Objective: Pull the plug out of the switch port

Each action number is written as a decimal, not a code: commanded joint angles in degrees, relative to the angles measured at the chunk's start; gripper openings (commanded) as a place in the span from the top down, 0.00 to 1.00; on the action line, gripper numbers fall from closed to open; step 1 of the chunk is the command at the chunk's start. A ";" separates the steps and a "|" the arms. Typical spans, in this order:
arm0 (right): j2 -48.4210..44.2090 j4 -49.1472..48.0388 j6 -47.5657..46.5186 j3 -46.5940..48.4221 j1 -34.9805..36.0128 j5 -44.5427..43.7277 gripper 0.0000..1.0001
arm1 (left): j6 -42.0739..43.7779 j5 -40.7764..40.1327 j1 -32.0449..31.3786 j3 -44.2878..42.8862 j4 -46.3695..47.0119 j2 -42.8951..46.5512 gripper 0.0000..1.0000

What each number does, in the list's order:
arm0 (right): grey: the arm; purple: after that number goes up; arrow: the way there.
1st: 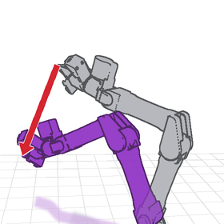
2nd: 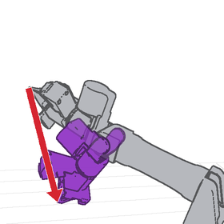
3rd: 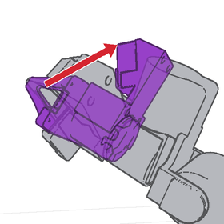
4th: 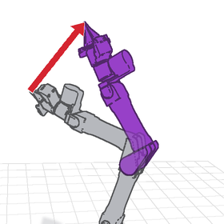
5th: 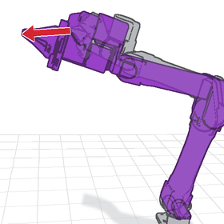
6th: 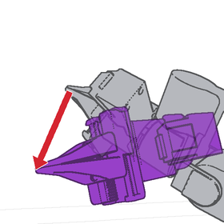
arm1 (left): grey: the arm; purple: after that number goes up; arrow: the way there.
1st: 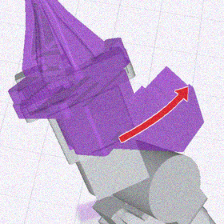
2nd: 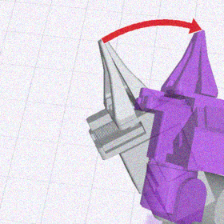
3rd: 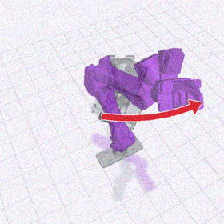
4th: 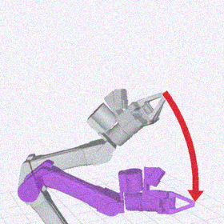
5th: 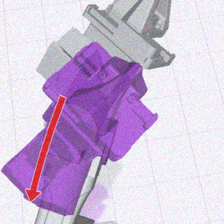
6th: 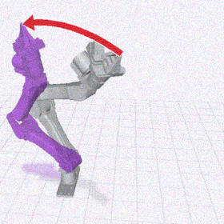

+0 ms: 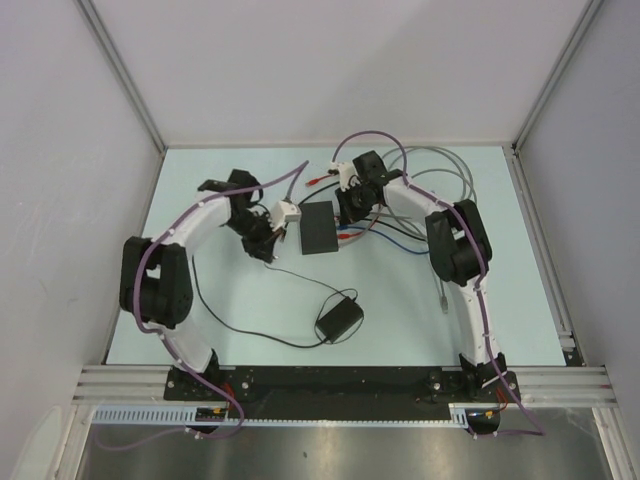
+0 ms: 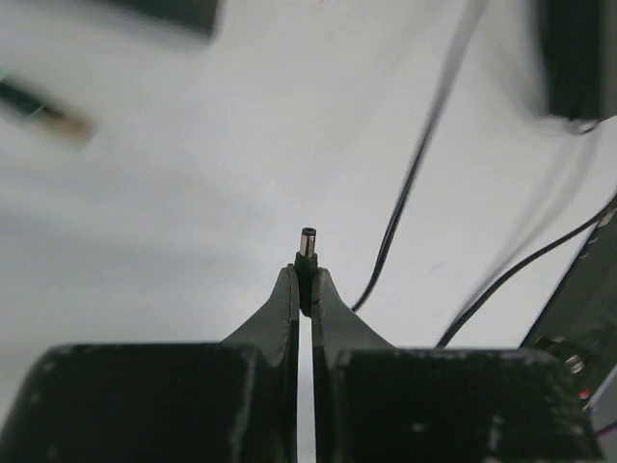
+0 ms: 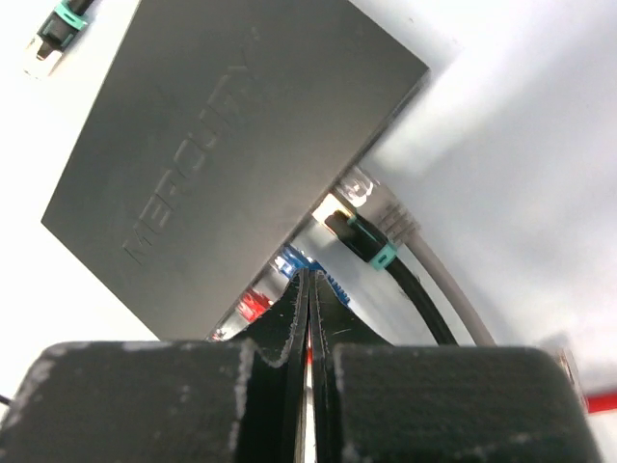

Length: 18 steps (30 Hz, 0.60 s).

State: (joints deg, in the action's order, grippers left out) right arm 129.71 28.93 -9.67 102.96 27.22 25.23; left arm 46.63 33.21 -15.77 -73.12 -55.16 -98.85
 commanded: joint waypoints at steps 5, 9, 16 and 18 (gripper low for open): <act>-6.74 1.49 0.27 0.23 0.37 -4.40 1.00 | 7.42 -29.15 9.09 -28.18 -15.14 1.56 1.00; -8.07 1.31 0.62 0.40 0.73 -5.11 1.00 | 9.17 -37.33 10.14 -42.08 -21.48 0.15 1.00; -6.49 1.04 1.67 2.60 0.11 -4.40 1.00 | 10.85 -48.40 12.51 -38.33 -14.64 0.94 1.00; -6.14 1.13 1.76 3.30 -0.06 -4.32 1.00 | 10.32 -52.36 14.09 -37.80 -12.09 -0.28 1.00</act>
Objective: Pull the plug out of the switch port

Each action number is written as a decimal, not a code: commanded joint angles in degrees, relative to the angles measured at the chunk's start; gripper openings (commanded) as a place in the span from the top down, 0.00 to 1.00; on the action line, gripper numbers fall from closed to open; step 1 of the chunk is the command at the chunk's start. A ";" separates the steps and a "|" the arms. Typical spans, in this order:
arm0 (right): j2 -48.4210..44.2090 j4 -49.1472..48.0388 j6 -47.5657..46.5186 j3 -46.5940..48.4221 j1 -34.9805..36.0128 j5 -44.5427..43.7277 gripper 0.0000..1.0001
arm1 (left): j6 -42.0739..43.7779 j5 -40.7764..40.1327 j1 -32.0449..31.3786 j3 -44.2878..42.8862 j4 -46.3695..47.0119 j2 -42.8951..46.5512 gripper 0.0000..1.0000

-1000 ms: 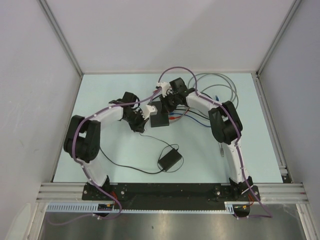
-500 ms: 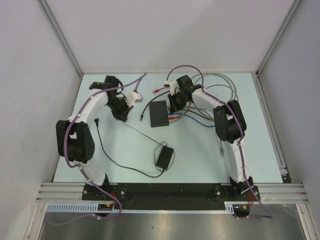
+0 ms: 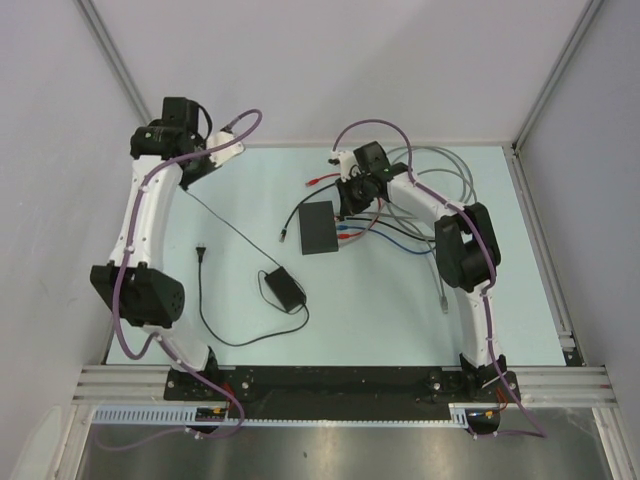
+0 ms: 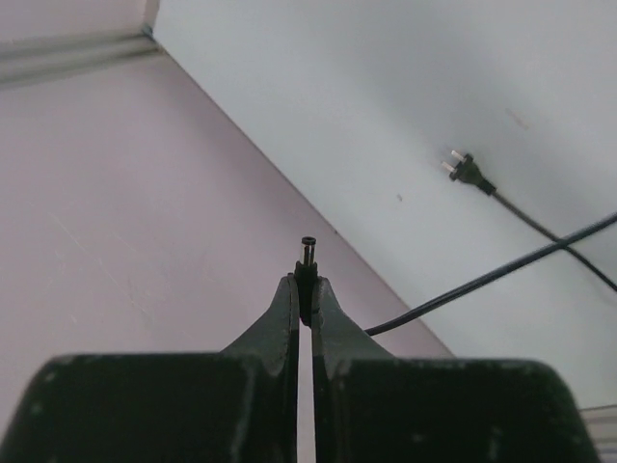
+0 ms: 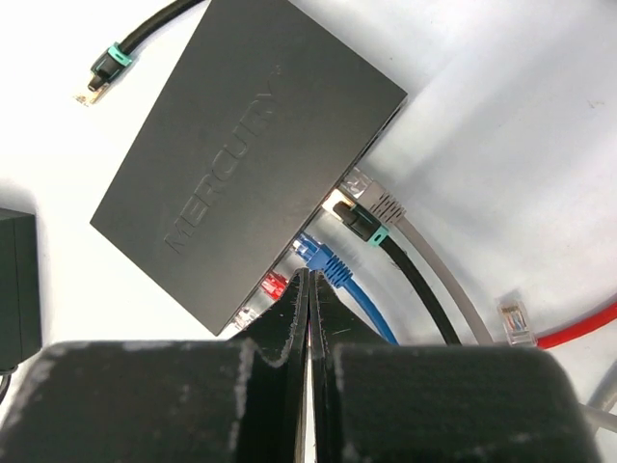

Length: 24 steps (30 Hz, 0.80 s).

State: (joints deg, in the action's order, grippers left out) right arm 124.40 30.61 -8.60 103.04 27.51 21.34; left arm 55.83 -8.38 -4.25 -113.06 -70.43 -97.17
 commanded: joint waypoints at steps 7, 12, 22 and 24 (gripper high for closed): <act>-0.74 -0.64 0.69 3.39 -1.49 -0.43 1.00 | 8.73 -21.92 3.55 -1.39 14.31 -1.98 1.00; -0.83 -1.08 0.87 2.86 -2.28 -0.69 1.00 | 15.36 -25.54 2.85 0.29 20.95 0.49 1.00; 1.19 -1.43 0.95 4.18 -4.74 0.10 1.00 | -5.88 -13.68 -9.44 22.25 24.08 2.95 0.01; 2.59 -1.43 0.87 4.97 -5.27 0.97 1.00 | -8.97 -10.27 -12.17 23.58 24.99 2.60 0.00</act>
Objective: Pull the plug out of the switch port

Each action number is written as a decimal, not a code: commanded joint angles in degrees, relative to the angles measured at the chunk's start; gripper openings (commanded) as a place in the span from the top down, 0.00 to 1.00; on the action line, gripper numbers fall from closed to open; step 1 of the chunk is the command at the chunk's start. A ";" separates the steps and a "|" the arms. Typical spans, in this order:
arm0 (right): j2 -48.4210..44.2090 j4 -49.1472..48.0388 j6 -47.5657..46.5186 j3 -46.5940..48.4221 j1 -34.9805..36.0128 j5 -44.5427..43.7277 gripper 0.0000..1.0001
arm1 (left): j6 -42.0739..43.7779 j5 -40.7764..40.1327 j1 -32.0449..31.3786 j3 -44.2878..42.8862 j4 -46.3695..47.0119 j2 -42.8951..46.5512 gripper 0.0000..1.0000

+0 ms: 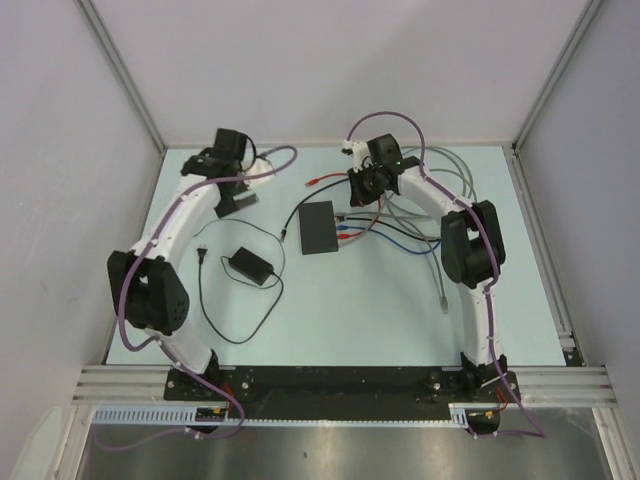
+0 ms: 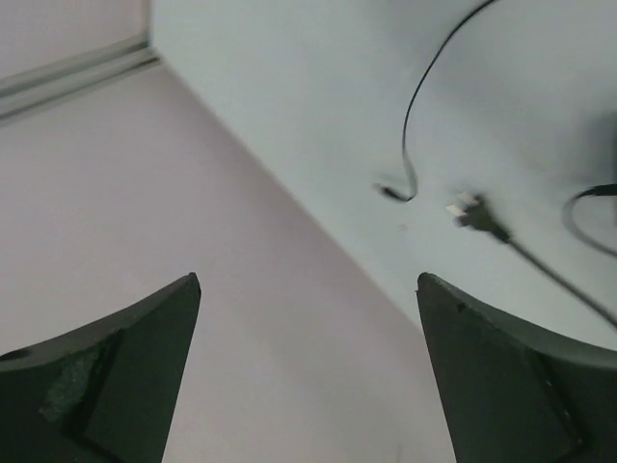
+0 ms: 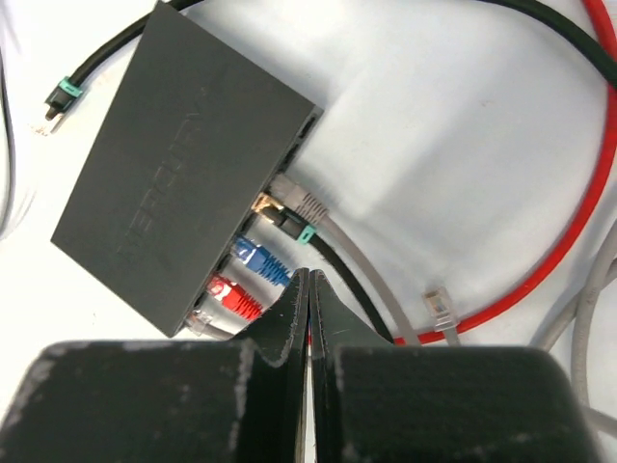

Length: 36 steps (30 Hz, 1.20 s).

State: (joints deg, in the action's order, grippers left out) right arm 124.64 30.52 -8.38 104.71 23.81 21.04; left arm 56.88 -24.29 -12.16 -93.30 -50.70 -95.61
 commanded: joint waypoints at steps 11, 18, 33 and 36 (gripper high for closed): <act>10.45 2.61 -3.39 11.22 -6.32 18.94 0.38 | -45.54 42.66 -8.49 -10.58 5.17 -17.03 0.13; 10.36 3.67 -5.06 7.36 -7.03 22.90 0.47 | -49.15 43.80 -8.40 -12.79 3.59 -25.14 0.14; 12.38 3.84 -6.56 3.40 -4.30 19.66 0.82 | -48.36 42.22 -8.32 -16.21 3.59 -34.55 0.20; 11.68 3.49 -6.65 1.30 -3.43 18.96 0.87 | -46.87 44.94 -8.49 -16.74 3.76 -35.78 0.23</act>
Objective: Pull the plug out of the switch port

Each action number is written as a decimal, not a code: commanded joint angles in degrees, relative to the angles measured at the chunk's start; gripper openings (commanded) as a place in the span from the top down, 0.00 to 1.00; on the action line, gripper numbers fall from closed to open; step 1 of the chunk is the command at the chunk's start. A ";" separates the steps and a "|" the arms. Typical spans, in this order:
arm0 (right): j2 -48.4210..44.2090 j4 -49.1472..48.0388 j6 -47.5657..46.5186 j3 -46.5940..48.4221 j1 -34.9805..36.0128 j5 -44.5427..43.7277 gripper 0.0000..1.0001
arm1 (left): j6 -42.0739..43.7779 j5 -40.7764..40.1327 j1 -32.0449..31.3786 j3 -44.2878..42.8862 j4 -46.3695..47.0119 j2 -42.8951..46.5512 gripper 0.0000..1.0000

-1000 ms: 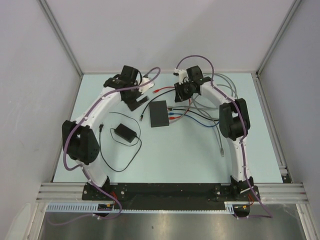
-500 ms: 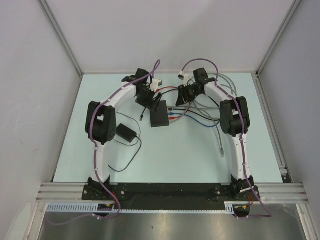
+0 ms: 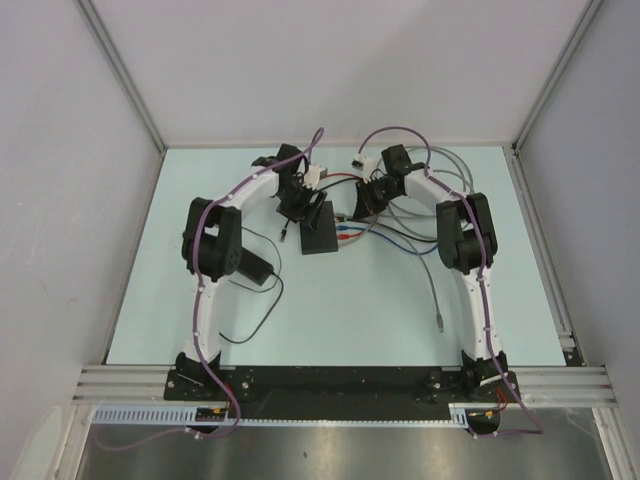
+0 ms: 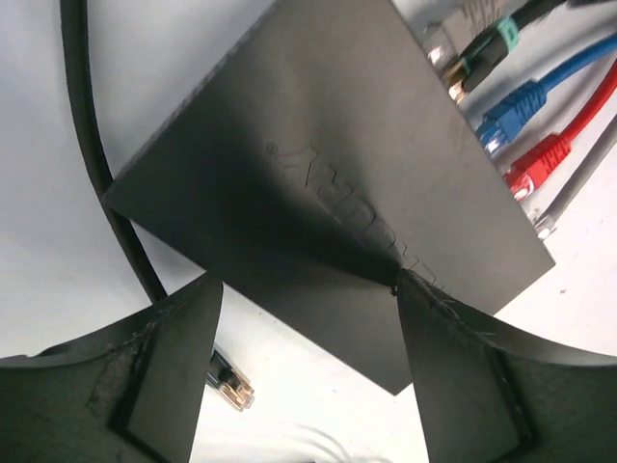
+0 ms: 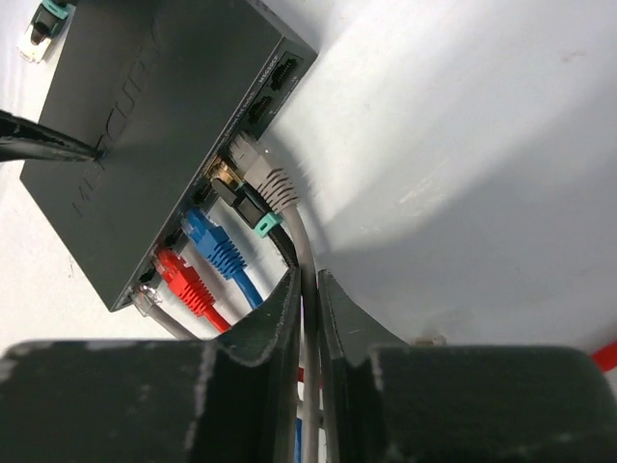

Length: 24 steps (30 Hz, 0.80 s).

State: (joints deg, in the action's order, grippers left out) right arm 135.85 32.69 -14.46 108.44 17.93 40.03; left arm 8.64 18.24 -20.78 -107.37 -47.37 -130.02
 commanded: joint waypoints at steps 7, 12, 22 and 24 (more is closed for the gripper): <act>-6.63 1.15 -0.66 -12.01 4.92 -1.97 1.00 | 6.20 7.77 -1.20 -2.85 -1.14 -2.52 0.31; -10.43 1.24 -1.19 -17.56 4.83 -3.38 1.00 | 11.83 10.94 -2.69 0.93 -0.96 -0.68 0.37; -7.10 3.08 0.40 -11.07 0.97 -1.90 0.53 | 12.36 11.38 -2.43 0.85 -0.08 1.07 0.27; -5.61 4.05 0.66 -9.22 0.26 2.65 0.48 | 12.36 11.82 -2.25 0.59 -0.17 2.57 0.25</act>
State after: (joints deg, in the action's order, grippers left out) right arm 126.93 33.47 -13.85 95.09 19.68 37.82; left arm 18.63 26.06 -21.32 -106.39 -47.13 -130.19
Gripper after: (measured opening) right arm 0.473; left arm 0.730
